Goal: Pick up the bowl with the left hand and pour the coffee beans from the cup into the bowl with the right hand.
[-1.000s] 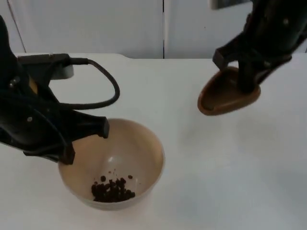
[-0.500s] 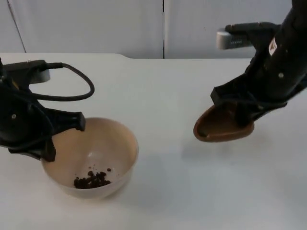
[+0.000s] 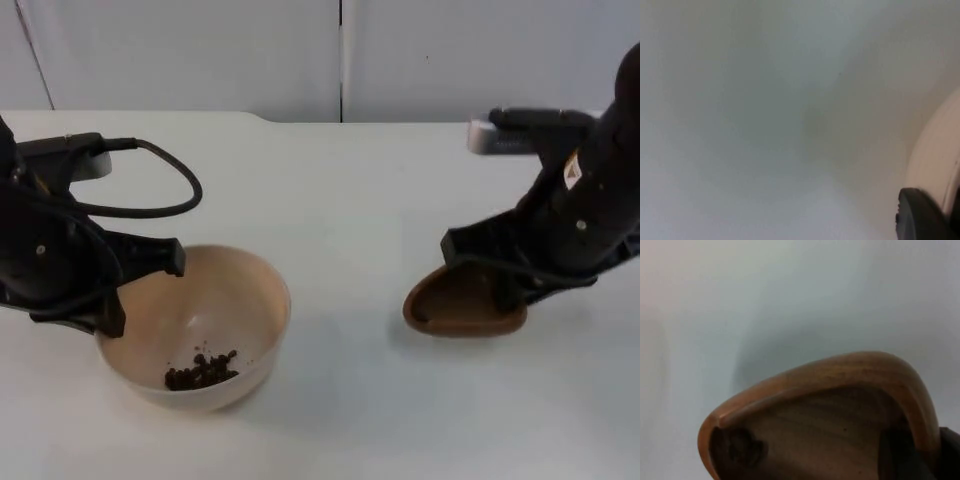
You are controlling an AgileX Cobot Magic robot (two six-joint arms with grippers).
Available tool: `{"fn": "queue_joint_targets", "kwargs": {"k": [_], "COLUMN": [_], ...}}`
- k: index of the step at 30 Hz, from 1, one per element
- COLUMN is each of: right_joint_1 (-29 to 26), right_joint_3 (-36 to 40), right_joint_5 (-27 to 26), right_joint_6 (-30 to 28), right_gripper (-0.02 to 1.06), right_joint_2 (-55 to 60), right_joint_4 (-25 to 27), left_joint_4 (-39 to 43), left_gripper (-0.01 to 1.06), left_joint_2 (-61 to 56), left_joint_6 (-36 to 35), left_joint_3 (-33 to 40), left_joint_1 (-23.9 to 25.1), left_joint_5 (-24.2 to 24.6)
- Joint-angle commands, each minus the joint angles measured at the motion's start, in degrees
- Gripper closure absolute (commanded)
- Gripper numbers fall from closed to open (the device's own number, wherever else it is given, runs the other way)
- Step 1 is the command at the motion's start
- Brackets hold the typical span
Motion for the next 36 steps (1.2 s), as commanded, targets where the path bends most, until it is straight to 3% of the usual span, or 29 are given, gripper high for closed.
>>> {"fn": "queue_joint_targets", "kwargs": {"k": [1, 20, 22, 25, 27, 28, 31, 32, 33, 36], "right_joint_1": [-0.29, -0.29, -0.29, -0.29, -0.29, -0.29, -0.29, -0.29, -0.29, -0.29], "right_joint_3": [0.20, 0.20, 0.20, 0.20, 0.20, 0.20, 0.10, 0.10, 0.10, 0.10], "right_joint_5": [-1.07, -2.95, -2.95, -2.95, -3.18, -3.18, -3.18, -3.18, -3.18, -3.18], "right_joint_6": [0.89, 1.52, 1.52, 2.01, 2.01, 2.01, 2.01, 2.01, 2.01, 1.90], "right_gripper": [1.04, 1.04, 1.01, 0.86, 0.65, 0.65, 0.39, 0.34, 0.34, 0.28], "right_joint_2": [1.65, 5.65, 5.65, 5.65, 5.65, 5.65, 5.65, 5.65, 5.65, 4.26], "right_joint_4": [-0.05, 0.00, 0.21, 0.22, 0.22, 0.22, 0.22, 0.22, 0.22, 0.22], "left_joint_4": [-0.45, -0.45, -0.59, -0.57, -0.57, -0.57, -0.66, -0.81, -0.81, -1.70], "left_gripper": [1.05, 1.05, 1.05, 0.98, 0.79, 0.79, 0.46, 0.34, 0.34, 0.10], "left_joint_2": [0.15, 0.15, 0.15, 0.05, 0.05, 0.05, 0.05, 0.05, 0.05, 0.05], "left_joint_6": [0.17, 0.17, 0.17, 0.17, 0.17, 0.17, 0.17, 0.17, 0.17, 0.17], "left_joint_3": [-0.35, -0.35, -0.35, -0.35, -0.35, -0.35, -0.35, -0.35, -0.35, -0.35], "left_joint_1": [0.17, 0.17, 0.17, 0.17, 0.17, 0.17, 0.17, 0.17, 0.17, 0.17], "left_joint_5": [-0.82, -2.20, -2.20, -2.20, -2.20, -2.20, -2.20, -2.07, -2.07, -1.48]}}
